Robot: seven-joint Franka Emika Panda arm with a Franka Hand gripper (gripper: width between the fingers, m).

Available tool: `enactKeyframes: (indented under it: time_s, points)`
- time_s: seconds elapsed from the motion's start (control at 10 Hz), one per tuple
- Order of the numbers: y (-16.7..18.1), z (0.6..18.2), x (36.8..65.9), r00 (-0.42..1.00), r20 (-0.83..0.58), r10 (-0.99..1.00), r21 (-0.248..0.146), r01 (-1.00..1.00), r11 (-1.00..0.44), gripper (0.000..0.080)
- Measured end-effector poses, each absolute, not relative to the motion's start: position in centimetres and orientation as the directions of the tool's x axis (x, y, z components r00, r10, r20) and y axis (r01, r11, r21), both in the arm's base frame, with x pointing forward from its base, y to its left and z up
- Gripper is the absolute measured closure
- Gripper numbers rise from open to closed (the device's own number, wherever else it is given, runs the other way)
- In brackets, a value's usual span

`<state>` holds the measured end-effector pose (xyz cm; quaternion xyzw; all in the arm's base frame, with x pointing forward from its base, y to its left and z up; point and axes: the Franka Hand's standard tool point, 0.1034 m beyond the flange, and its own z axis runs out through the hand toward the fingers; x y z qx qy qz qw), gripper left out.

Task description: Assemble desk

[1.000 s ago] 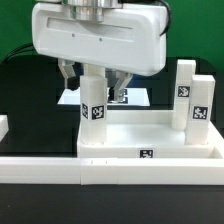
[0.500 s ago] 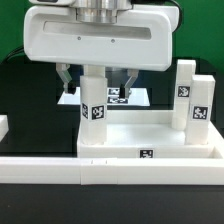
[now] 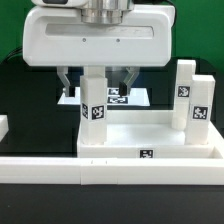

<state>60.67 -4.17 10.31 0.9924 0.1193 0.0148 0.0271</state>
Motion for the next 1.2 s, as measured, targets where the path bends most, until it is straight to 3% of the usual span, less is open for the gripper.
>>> enactKeyframes:
  time_s: [0.3, 0.4, 0.5, 0.6, 0.7, 1.2]
  points:
    - [-4.36, 10.29, 60.64, 0.950, 0.018, 0.311, 0.059, 0.310, -0.949, 0.0191]
    - [-4.38, 10.29, 60.64, 0.951, 0.018, 0.309, 0.059, 0.307, -0.950, 0.0372]
    - [-4.38, 10.29, 60.64, 0.957, 0.019, 0.289, 0.058, 0.288, -0.956, 0.0372]
    - [-4.38, 10.31, 60.65, 0.957, 0.020, 0.289, 0.058, 0.288, -0.956, 0.0511]
    - [-4.37, 10.31, 60.65, 0.961, 0.021, 0.275, 0.057, 0.273, -0.960, 0.0511]
    - [-4.54, 10.26, 60.55, 0.952, 0.042, -0.302, 0.013, -0.303, -0.953, 0.0511]
